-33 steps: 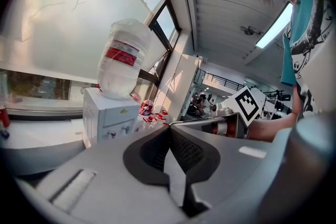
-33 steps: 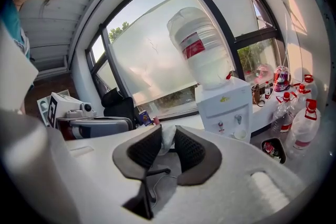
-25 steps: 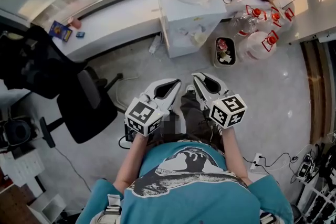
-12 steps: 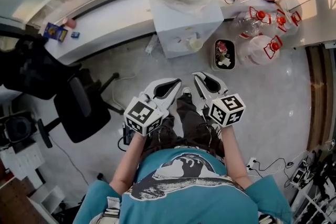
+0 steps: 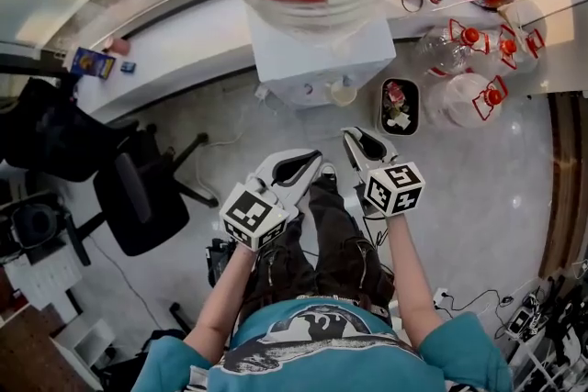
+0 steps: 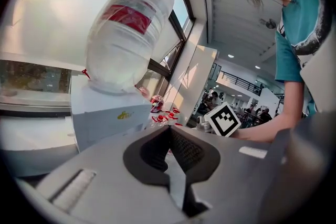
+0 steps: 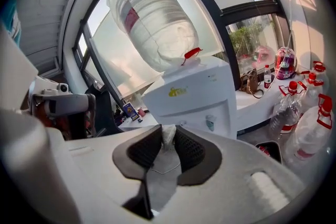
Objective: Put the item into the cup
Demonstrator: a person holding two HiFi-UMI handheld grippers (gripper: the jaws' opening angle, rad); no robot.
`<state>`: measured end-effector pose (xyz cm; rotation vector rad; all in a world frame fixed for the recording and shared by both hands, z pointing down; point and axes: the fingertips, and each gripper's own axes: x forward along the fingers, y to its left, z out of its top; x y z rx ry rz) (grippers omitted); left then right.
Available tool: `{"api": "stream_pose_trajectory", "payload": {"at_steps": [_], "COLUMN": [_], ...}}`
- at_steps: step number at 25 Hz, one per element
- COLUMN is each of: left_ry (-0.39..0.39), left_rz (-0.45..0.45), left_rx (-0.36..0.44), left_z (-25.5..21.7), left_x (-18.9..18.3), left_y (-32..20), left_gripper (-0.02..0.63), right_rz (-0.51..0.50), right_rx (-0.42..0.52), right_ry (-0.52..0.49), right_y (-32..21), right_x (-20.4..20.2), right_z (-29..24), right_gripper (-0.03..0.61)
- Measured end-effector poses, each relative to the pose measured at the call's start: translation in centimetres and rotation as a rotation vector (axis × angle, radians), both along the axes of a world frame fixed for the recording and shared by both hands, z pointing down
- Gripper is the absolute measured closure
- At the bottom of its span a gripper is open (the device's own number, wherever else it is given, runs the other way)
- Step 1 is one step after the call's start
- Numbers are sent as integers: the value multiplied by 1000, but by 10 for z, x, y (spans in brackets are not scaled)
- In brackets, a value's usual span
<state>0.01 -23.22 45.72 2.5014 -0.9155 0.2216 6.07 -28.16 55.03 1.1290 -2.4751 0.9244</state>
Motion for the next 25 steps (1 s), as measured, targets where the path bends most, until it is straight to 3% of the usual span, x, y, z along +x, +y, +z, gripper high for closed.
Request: {"api": "stream_pose_trajectory", "payload": {"at_steps": [15,25], "left_ry": [-4,-5], "left_rz": [-66,-77], "left_rx": [-28,-53], "left_z": [64,89], "left_x": [0,1], "left_y": [-36,-37], "left_gripper": [607,607], "right_rz": [58,47], "right_rx": [-54,-65], "right_ry": [78,120], "right_y": [-66,-98], "right_x": [21,13], "right_z": [118,170], "right_gripper": [499,499]}}
